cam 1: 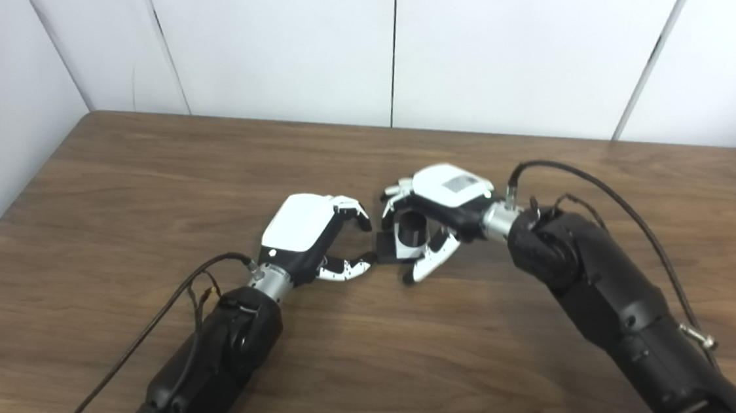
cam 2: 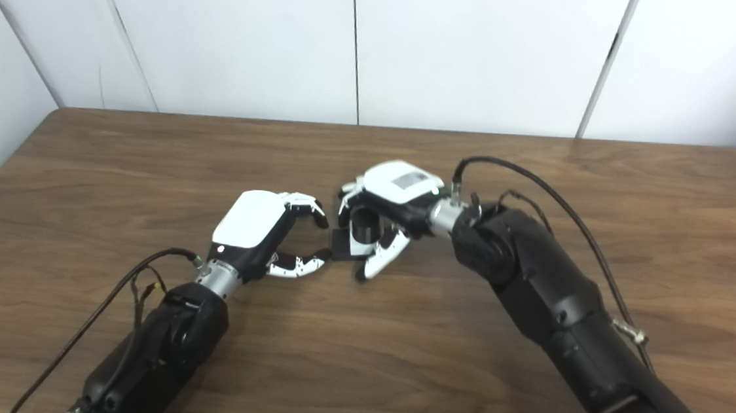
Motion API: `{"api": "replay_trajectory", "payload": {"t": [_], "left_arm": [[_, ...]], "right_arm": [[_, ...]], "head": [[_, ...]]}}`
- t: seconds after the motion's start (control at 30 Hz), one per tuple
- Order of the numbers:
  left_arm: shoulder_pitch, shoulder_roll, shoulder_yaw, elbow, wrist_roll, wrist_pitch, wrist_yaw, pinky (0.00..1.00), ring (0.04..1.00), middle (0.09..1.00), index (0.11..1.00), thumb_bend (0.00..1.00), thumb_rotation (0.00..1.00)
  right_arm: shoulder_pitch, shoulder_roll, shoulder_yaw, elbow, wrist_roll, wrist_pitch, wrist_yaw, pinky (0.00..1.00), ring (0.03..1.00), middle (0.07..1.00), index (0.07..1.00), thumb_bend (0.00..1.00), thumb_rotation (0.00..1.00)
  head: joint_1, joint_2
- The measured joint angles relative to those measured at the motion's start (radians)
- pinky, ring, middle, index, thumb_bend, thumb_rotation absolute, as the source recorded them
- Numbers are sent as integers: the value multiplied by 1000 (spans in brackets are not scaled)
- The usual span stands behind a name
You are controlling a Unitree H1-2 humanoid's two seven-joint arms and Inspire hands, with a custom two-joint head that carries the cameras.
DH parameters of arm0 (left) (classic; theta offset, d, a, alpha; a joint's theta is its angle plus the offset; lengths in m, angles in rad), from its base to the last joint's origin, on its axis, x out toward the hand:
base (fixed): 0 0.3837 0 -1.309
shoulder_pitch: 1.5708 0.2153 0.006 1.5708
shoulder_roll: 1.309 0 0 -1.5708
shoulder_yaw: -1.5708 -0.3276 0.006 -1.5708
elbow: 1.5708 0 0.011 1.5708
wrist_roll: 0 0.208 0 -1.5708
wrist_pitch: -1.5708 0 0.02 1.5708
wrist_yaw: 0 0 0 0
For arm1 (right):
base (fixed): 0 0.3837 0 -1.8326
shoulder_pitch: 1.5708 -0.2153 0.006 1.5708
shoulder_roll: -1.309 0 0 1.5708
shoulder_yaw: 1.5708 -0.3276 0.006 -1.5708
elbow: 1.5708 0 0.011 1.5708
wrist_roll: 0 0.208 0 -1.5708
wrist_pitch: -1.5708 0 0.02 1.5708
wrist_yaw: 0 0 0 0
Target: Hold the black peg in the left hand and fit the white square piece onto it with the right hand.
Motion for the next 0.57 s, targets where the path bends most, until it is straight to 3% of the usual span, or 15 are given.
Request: {"api": "replay_trajectory", "payload": {"t": [0.57], "left_arm": [[-6,0,0,5,-2,0,0,655,757,779,585,828,370]], "right_arm": [[4,-1,-66,-6,63,30,24,867,957,1000,1000,1000,695]], "head": [[8,-3]]}}
